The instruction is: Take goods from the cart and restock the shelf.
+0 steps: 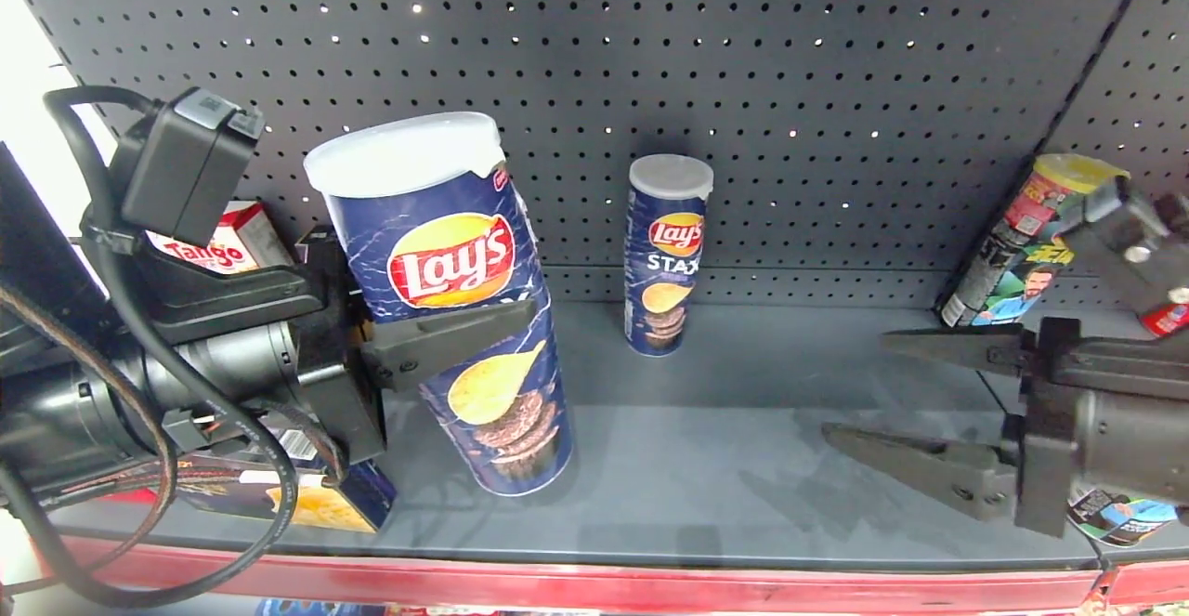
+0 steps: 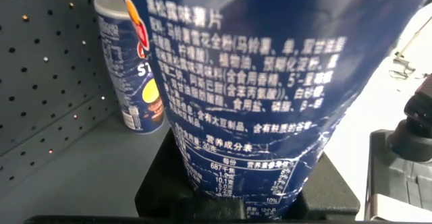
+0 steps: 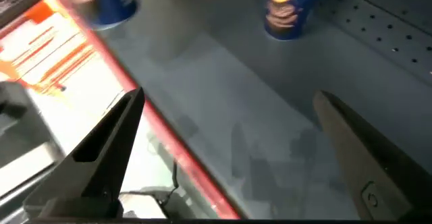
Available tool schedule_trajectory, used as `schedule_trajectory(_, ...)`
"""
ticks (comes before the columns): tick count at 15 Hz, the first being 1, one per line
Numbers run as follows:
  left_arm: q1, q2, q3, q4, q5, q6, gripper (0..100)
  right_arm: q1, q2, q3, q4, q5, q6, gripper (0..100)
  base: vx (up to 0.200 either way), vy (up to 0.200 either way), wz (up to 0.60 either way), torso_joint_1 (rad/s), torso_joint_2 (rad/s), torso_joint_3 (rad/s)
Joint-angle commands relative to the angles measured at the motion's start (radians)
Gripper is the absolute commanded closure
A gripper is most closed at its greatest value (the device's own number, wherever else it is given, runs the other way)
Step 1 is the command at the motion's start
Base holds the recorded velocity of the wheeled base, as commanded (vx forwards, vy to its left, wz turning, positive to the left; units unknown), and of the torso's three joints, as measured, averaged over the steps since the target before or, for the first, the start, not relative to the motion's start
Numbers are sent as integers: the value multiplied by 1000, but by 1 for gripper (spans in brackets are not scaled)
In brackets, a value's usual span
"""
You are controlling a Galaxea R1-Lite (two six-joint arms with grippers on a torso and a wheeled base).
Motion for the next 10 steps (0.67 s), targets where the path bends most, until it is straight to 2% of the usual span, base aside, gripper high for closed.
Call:
schedule_trajectory(1, 0, 0, 1, 1, 0, 0, 100, -13, 161, -81, -26, -55, 51, 0, 0, 0, 0, 0, 0, 0)
schedule_trajectory(2, 0, 0, 2, 1, 1, 0, 100, -33, 195, -90, -77, -25, 59, 0, 0, 0, 0, 0, 0, 0)
schedule_trajectory(3, 0, -2, 4, 2, 3, -2, 100, -76, 235, -96, -161, 51, 53, 0, 0, 0, 0, 0, 0, 0)
schedule_trajectory(4, 0, -8, 4, 2, 4, -17, 100, -148, 279, -104, -301, 212, 31, 0, 0, 0, 0, 0, 0, 0)
schedule_trajectory(5, 0, -15, 4, 1, 4, -34, 100, -187, 311, -122, -356, 317, -3, 0, 0, 0, 0, 0, 0, 0)
schedule_trajectory(7, 0, -22, 4, 1, 4, -42, 100, -239, 348, -151, -367, 482, -64, 0, 0, 0, 0, 0, 0, 0)
schedule_trajectory(8, 0, -22, 4, 1, 4, -42, 100, -248, 365, -154, -376, 521, -76, 0, 0, 0, 0, 0, 0, 0)
schedule_trajectory(9, 0, -22, 2, -1, 3, -42, 100, -280, 416, -171, -430, 630, -125, 0, 0, 0, 0, 0, 0, 0)
schedule_trajectory(10, 0, -22, -2, -1, 1, -42, 100, -289, 451, -194, -453, 668, -147, 0, 0, 0, 0, 0, 0, 0)
